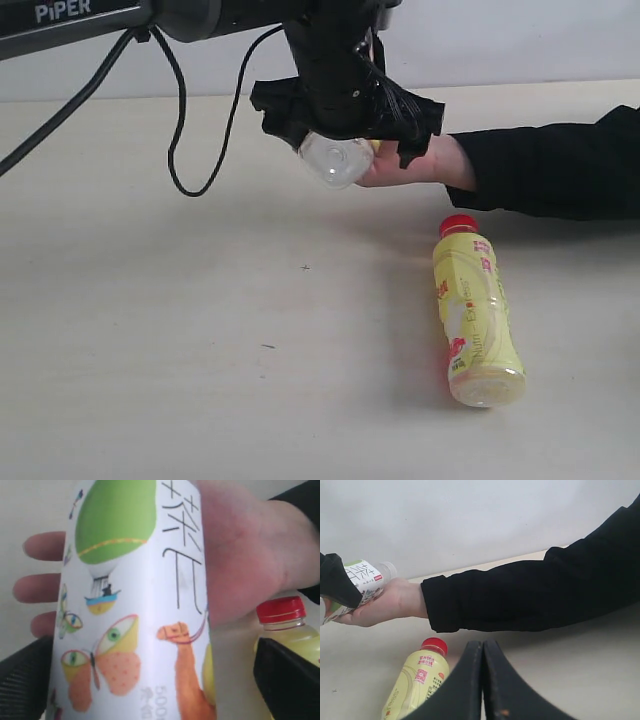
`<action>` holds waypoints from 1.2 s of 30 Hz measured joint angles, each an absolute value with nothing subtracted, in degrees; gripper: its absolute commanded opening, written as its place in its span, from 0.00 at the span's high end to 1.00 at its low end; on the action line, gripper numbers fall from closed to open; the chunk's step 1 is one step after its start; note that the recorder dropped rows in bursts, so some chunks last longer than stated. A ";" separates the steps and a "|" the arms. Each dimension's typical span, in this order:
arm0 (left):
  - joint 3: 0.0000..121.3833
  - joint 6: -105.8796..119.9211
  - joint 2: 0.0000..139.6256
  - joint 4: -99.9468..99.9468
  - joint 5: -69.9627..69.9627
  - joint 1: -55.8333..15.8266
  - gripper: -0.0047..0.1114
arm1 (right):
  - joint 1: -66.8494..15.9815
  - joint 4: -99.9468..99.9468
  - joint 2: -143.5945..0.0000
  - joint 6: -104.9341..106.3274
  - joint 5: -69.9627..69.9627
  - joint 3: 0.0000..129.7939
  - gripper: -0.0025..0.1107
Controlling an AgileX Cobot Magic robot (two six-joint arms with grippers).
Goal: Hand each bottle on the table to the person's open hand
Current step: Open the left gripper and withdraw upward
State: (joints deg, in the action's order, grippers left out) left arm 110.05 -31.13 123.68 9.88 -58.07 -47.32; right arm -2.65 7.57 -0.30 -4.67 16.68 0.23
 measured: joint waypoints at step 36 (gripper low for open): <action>88.97 -12.72 103.34 13.90 -42.39 -50.83 0.96 | -2.65 7.57 -0.30 -4.67 16.68 0.23 0.98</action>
